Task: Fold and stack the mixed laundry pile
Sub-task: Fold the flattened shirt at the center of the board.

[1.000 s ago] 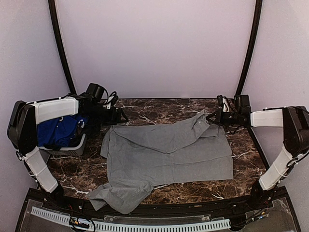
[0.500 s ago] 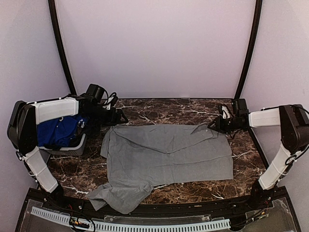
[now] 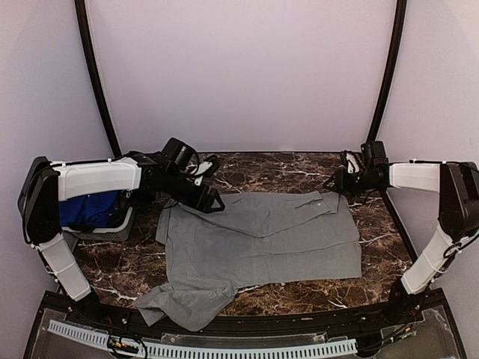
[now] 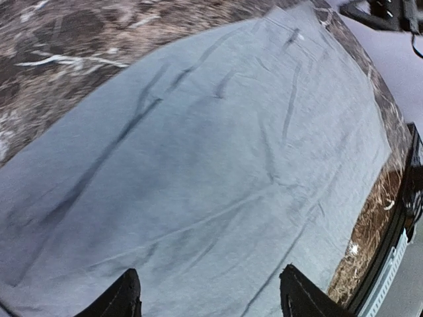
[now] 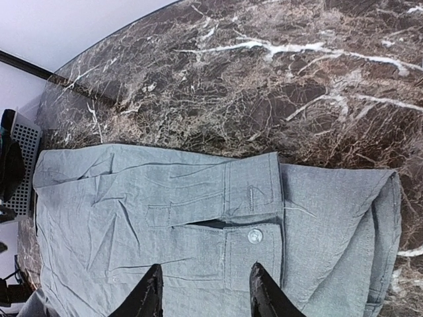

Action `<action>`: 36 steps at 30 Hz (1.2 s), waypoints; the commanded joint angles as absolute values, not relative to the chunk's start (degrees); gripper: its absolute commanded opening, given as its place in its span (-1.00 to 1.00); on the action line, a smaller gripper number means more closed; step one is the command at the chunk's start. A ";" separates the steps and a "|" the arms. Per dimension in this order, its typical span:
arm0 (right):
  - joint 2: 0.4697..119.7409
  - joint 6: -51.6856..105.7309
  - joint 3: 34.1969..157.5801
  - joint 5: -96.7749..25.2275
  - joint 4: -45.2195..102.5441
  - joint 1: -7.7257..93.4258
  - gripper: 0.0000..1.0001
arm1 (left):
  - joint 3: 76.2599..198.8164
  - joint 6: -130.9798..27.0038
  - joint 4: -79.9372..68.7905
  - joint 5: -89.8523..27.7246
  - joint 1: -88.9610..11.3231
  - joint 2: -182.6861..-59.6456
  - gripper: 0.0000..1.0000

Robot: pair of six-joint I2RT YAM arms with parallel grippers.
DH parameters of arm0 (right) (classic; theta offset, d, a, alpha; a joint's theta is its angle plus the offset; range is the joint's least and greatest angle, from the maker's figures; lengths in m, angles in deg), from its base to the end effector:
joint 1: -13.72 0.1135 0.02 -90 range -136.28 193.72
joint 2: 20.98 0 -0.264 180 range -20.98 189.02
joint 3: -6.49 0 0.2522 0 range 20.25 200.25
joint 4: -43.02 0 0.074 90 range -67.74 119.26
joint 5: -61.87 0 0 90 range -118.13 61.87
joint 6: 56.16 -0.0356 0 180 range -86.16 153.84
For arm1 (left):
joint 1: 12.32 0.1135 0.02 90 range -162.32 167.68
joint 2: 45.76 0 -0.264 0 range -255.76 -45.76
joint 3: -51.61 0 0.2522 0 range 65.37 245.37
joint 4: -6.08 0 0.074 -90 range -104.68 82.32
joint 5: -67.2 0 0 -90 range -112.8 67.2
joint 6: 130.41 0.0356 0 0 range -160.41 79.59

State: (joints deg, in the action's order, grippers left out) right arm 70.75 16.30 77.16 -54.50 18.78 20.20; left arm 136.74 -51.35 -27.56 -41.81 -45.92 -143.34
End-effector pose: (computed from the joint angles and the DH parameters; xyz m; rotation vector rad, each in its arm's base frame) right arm 0.3339 0.0538 0.2115 0.0012 2.3798 0.7455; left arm 0.3066 -0.2176 0.2433 0.6431 2.3685 -0.7535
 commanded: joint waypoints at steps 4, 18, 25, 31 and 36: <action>76.94 17.58 79.67 -58.33 16.71 20.22 -0.19 | 143.39 -43.91 -27.98 -37.37 -55.36 -149.44 0.37; 82.25 19.02 82.11 -53.69 14.48 21.75 -0.21 | 149.85 -43.19 -29.51 -30.79 -58.99 -158.38 0.36; 81.20 19.30 81.75 -50.17 13.46 21.94 -0.20 | 149.73 -45.01 -29.91 -29.75 -57.67 -157.43 0.36; 83.07 19.41 82.27 -48.82 12.55 22.74 -0.21 | 149.98 -46.13 -30.64 -27.25 -56.50 -156.23 0.39; 83.82 19.77 82.84 -47.92 11.43 23.27 -0.21 | 149.23 -46.90 -30.68 -26.57 -55.33 -154.68 0.42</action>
State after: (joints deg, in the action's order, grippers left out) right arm 82.81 18.81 81.31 -49.52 12.37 22.61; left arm 148.81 -45.77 -29.17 -27.97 -56.31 -158.97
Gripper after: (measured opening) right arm 0.397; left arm 0.708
